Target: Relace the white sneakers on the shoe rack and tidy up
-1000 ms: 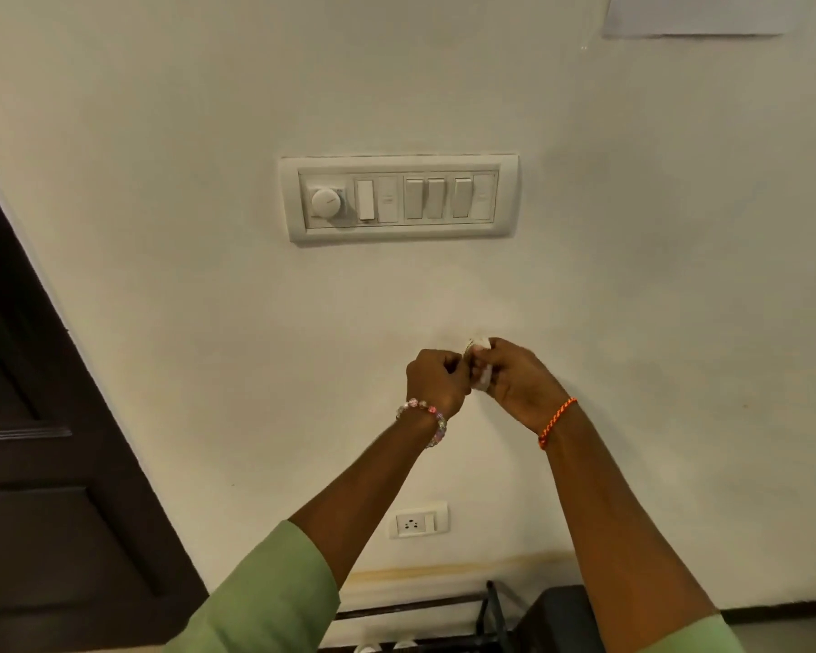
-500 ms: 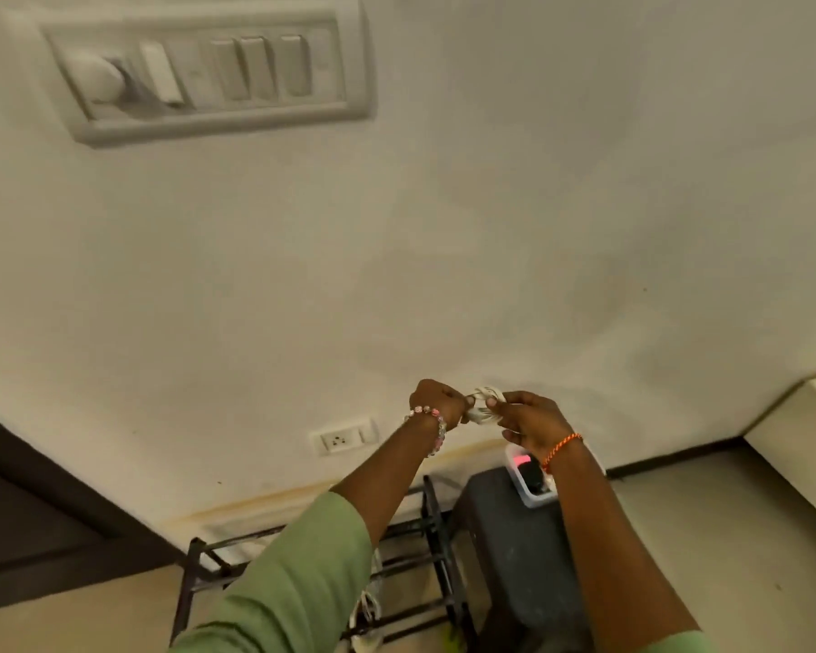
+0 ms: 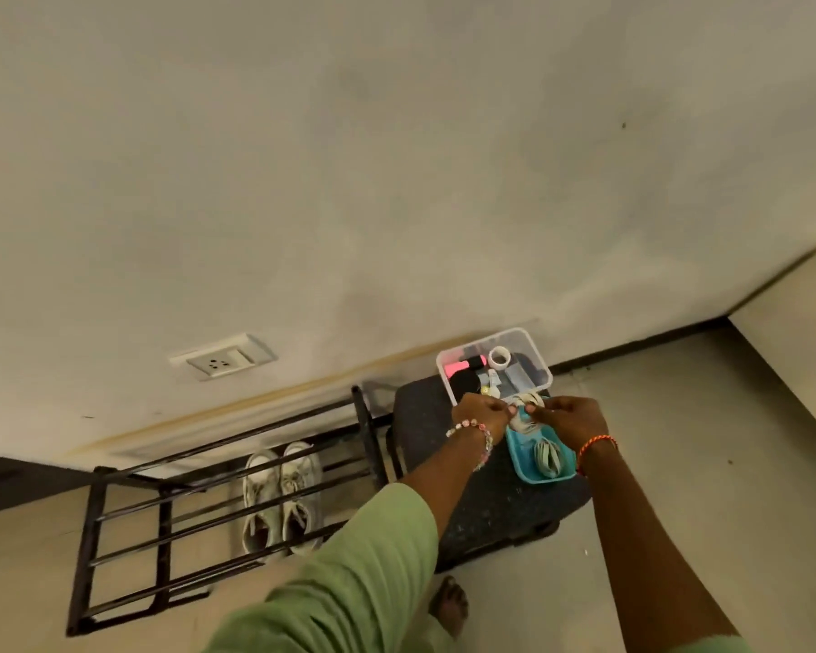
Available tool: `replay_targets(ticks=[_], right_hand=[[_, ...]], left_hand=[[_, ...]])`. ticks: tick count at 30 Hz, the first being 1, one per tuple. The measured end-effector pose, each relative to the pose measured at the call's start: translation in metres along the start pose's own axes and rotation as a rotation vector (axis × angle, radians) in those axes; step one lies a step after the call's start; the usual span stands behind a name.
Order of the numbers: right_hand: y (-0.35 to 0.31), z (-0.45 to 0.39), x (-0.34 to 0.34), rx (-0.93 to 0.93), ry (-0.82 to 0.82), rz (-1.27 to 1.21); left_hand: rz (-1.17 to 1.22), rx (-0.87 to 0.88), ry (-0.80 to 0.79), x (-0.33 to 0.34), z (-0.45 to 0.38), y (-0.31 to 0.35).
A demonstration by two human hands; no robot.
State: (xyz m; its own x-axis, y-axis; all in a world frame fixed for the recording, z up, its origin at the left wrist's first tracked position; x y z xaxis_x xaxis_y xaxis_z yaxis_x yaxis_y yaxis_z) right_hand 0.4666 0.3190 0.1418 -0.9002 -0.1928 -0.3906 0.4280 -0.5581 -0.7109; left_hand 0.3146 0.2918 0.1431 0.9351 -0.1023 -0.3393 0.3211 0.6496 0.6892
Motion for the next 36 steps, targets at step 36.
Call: replay_targets(ticks=[36], right_hand=[[0.036, -0.016, 0.013, -0.292, 0.652, 0.480]], left_hand=[[-0.738, 0.534, 0.530, 0.024, -0.034, -0.007]])
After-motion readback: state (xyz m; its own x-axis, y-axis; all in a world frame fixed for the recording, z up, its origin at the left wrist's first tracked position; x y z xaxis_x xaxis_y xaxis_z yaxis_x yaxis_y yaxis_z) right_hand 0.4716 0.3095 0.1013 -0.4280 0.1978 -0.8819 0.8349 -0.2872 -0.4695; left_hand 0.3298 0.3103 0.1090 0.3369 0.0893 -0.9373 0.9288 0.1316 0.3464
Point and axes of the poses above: each hand's wrist, its own z-axis away from the middle knuckle, its own x-axis out of the palm, y = z × x, the point moved 7 cm from there along -z, towards the middle knuckle, and after that the axes turned 2 degrees about -y, right-handed, at the moved point
